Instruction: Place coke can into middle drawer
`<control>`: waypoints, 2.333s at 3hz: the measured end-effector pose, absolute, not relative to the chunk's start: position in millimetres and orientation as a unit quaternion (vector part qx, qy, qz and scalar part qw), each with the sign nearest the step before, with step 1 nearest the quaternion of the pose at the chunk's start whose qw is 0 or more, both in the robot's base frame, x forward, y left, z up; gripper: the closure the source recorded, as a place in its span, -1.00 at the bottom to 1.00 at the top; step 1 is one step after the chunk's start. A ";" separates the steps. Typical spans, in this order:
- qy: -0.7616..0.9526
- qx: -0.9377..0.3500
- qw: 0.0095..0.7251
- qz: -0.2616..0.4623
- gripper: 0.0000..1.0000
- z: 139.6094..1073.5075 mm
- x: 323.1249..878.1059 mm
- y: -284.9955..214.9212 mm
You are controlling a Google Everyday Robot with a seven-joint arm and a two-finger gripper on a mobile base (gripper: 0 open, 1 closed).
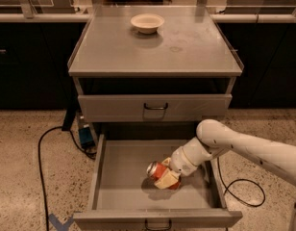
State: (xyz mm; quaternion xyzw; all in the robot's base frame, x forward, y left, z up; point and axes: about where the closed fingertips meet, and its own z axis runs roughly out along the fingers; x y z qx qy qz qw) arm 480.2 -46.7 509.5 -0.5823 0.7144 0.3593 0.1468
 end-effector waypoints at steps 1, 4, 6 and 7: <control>0.714 -0.582 0.147 0.359 1.00 509.5 480.2 -46.7; 0.757 -0.557 0.146 0.310 1.00 439.8 514.3 -24.4; 0.803 -0.524 0.154 0.238 1.00 406.3 533.1 -15.8; 0.803 -0.530 0.138 0.235 1.00 384.7 530.9 -11.9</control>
Offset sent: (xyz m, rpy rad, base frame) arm -0.0016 0.0019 -0.0199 -0.0283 -0.0043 -0.0350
